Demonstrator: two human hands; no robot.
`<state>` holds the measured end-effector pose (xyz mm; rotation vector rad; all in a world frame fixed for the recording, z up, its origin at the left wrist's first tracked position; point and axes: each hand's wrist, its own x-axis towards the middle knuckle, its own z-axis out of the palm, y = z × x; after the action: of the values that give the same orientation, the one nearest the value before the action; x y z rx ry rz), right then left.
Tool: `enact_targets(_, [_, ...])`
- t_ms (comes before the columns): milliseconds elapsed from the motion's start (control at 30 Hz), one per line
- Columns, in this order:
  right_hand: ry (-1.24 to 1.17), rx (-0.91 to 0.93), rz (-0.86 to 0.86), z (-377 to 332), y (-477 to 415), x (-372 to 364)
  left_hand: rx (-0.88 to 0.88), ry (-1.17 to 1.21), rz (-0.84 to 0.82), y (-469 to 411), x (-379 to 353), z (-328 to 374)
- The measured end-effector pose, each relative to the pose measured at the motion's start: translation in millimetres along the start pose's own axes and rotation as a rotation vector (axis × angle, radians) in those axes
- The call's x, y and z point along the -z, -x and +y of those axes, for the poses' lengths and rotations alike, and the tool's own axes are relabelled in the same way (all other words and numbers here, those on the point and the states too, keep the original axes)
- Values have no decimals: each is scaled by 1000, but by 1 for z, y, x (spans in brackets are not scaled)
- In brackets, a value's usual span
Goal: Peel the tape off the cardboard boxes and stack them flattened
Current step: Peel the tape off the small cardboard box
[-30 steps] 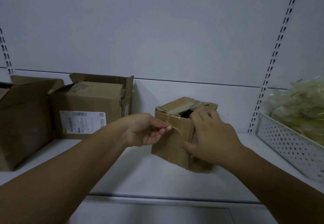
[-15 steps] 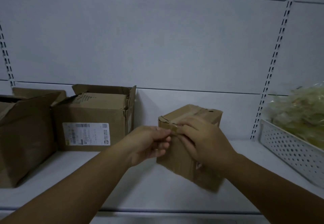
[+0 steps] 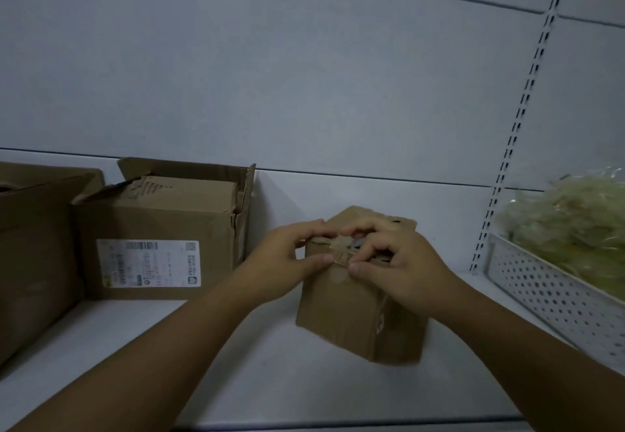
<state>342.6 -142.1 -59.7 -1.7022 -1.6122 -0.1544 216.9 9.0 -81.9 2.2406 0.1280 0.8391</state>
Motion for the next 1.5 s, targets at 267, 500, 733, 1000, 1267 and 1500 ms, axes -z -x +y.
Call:
enact_targets(267, [-235,-48,-103,7,-10,10,-83,-75,-74,-6,9,-11])
enact_targets(500, [-428,-178,-50,7,-12,9,-139,-180,-47,-9,9,-14])
enact_targets(733, [-555,-252,7,1,-13,8,-130,-204,-113,-11,15,-10])
enact_targets(1000, [-905,-338,144,2,-11,12,-97,-294,-196,-12,19,-5])
enact_targets(1267, [-945,-445,217,2,-20,11,-32,-386,-125,-6,14,18])
enact_targets(1500, [-978,-524,351,7,-36,22,-124,-669,-27,9,-47,59])
